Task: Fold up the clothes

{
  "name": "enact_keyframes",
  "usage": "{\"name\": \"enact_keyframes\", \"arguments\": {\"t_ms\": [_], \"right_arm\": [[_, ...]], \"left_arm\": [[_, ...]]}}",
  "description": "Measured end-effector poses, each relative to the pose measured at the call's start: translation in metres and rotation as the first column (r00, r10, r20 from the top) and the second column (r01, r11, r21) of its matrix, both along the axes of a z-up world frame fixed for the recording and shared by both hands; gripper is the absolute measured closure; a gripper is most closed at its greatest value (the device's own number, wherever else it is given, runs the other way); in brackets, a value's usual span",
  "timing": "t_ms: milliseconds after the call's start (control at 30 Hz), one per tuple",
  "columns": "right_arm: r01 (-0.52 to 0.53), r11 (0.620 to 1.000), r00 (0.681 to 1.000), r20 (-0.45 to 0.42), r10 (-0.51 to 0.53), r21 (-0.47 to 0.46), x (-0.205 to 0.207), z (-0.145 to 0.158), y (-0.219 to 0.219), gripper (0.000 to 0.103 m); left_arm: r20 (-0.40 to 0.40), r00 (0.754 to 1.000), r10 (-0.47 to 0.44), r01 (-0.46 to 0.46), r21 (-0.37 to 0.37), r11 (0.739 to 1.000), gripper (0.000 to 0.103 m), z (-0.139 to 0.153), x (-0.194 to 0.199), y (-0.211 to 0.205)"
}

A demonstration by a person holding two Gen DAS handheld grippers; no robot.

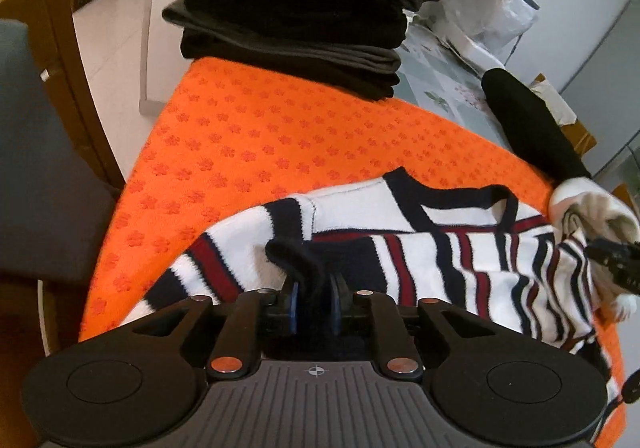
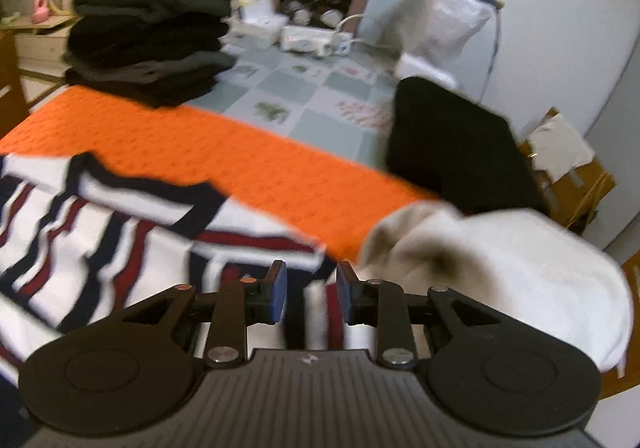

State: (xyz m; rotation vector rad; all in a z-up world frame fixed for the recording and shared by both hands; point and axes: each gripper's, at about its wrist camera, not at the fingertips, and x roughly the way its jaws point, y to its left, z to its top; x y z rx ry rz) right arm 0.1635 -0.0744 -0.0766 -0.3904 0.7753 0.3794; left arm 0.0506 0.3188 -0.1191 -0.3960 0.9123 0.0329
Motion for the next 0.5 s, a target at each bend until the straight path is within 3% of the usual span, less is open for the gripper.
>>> {"name": "enact_keyframes", "arguments": {"t_ms": [167,233,267,367,467,500], "right_arm": [[0.024,1.000,0.999,-0.022,-0.024,-0.018,-0.002,-0.028,0.003,0.072],[0.090,0.996,0.992,-0.086,-0.091,-0.020,0.012,-0.046,-0.006,0.072],[0.128,0.992,0.987,-0.103,-0.126,0.017,0.018,-0.052,-0.014,0.066],[0.204,0.974,0.972,-0.138,-0.191,0.094,0.023,-0.042,-0.026,0.065],[0.176,0.978,0.981,-0.107,-0.164,0.115,0.013,-0.026,-0.027,0.065],[0.164,0.979,0.983,-0.099,-0.153,0.123,0.008,-0.021,-0.027,0.065]], "left_arm": [[-0.029,0.999,0.036,-0.035,0.017,0.999,0.091,-0.007,-0.009,0.001],[-0.033,0.998,0.051,-0.051,0.015,0.999,0.091,-0.007,-0.011,0.001],[-0.034,0.998,0.055,-0.055,0.016,0.998,0.091,-0.006,-0.012,0.000],[0.015,0.998,0.055,-0.055,0.012,0.998,0.091,0.005,-0.024,-0.001],[0.087,0.994,0.066,-0.065,-0.019,0.998,0.086,0.020,-0.044,0.001],[0.102,0.992,0.070,-0.068,-0.025,0.997,0.080,0.025,-0.052,0.001]]}}
